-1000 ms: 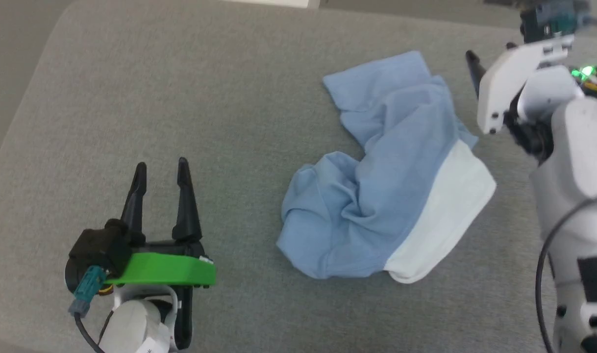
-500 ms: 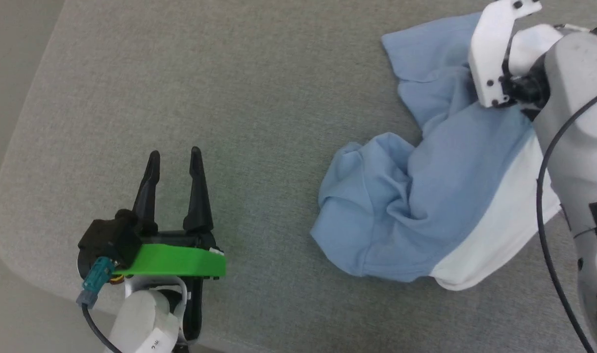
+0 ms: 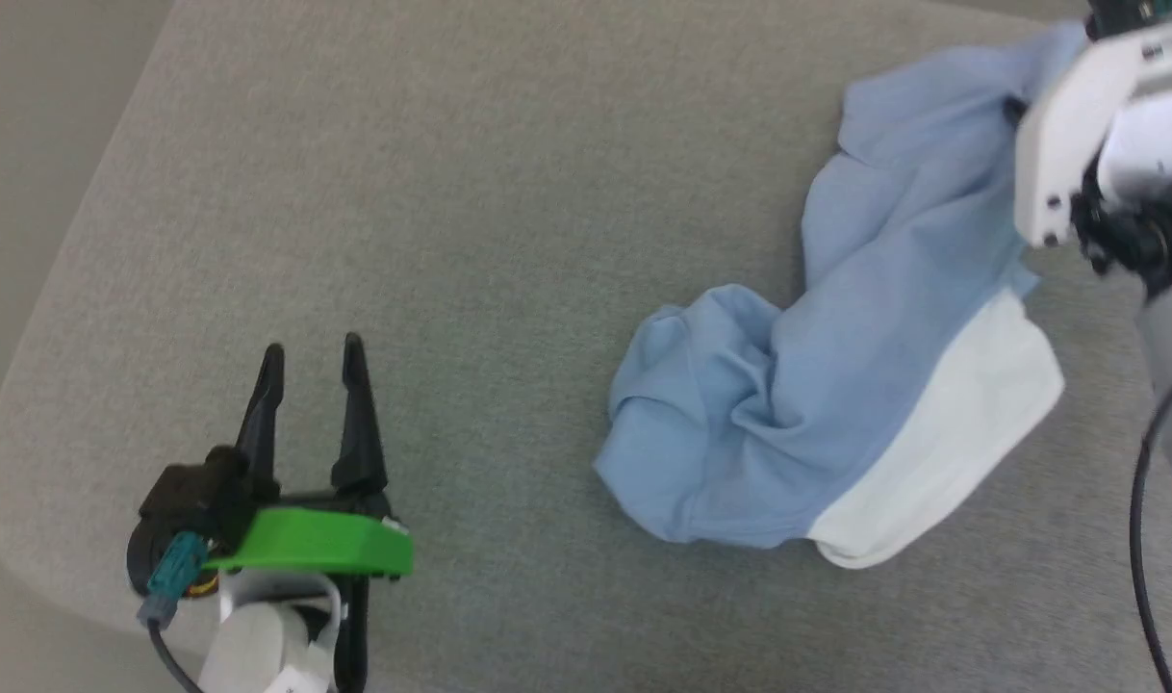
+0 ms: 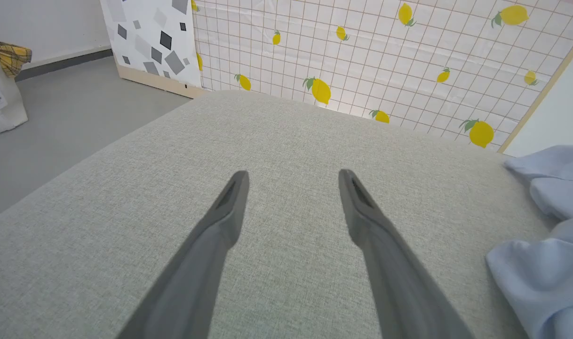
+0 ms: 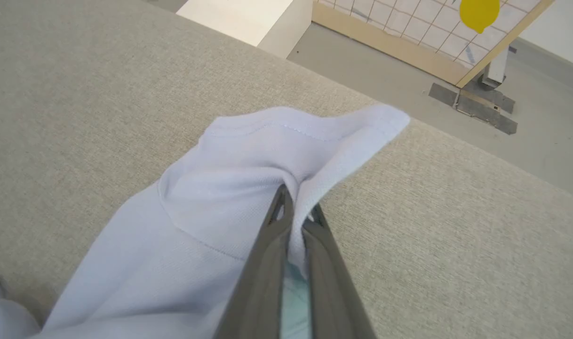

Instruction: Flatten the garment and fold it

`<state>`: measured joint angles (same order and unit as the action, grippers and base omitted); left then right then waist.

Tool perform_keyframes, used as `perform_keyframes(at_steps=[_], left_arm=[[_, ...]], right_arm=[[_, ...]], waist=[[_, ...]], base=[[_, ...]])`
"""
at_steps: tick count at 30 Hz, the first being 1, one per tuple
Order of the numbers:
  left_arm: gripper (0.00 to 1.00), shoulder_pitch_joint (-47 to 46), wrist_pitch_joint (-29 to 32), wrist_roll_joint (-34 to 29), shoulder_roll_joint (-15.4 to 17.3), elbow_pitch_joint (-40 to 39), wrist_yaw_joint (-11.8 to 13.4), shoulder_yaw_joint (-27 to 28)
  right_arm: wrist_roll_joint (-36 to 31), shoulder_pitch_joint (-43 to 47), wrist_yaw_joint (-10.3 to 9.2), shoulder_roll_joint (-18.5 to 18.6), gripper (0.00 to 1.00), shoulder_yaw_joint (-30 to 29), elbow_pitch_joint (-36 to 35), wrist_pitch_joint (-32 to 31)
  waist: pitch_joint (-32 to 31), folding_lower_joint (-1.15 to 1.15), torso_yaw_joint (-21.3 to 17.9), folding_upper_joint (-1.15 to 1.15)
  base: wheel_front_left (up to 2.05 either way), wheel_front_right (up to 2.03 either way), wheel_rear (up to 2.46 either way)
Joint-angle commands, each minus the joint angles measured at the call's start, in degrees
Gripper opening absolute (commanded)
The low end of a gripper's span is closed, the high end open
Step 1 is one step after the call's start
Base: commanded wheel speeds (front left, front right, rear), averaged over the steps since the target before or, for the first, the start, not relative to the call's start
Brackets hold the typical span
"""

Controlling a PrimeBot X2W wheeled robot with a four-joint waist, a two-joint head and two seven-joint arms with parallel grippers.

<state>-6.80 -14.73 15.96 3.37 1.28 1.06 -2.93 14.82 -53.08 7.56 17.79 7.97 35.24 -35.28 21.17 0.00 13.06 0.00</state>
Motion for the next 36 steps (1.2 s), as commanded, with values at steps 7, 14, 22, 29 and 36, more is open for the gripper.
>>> perform_keyframes(at_steps=[7, 14, 22, 29, 36], left_arm=[[1.00, 5.3, -0.3, -0.6, 0.0, 0.1, 0.6, 1.7], [1.00, 7.3, 1.4, 0.4, 0.1, 0.6, 0.6, 1.1], [1.00, 7.6, 5.1, 3.4, -0.1, 1.9, -0.1, -0.3], [1.00, 0.1, 22.2, 6.2, 1.6, 5.1, -2.8, -4.7], [1.00, -5.0, 44.7, 8.3, 2.8, 9.5, -3.0, -9.9]], right_arm=[[1.7, 22.8, -0.08, -0.2, 0.00, -12.9, -12.7, -0.8], [-1.3, 43.7, -0.08, -9.6, 0.00, -24.9, -20.6, -3.1], [0.6, 47.8, -0.08, -14.1, 1.00, -30.3, -25.0, 4.4], [0.7, 46.4, -0.08, -14.9, 1.00, -35.1, -26.7, 11.4], [2.4, 45.3, -0.08, -14.9, 1.00, -32.9, -23.6, 14.0]], waist=[[-13.2, 0.00, -12.3, 0.00], [-15.1, 0.00, -13.0, 0.00], [-16.4, 0.00, -12.9, 0.00], [-15.8, 0.00, -13.8, 0.00], [-13.7, 0.00, -16.8, 0.00]], base=[[0.00, 0.00, 0.00], [0.00, 0.00, 0.00], [0.00, 0.00, 0.00], [0.00, 0.00, 0.00], [0.00, 0.00, 0.00]])
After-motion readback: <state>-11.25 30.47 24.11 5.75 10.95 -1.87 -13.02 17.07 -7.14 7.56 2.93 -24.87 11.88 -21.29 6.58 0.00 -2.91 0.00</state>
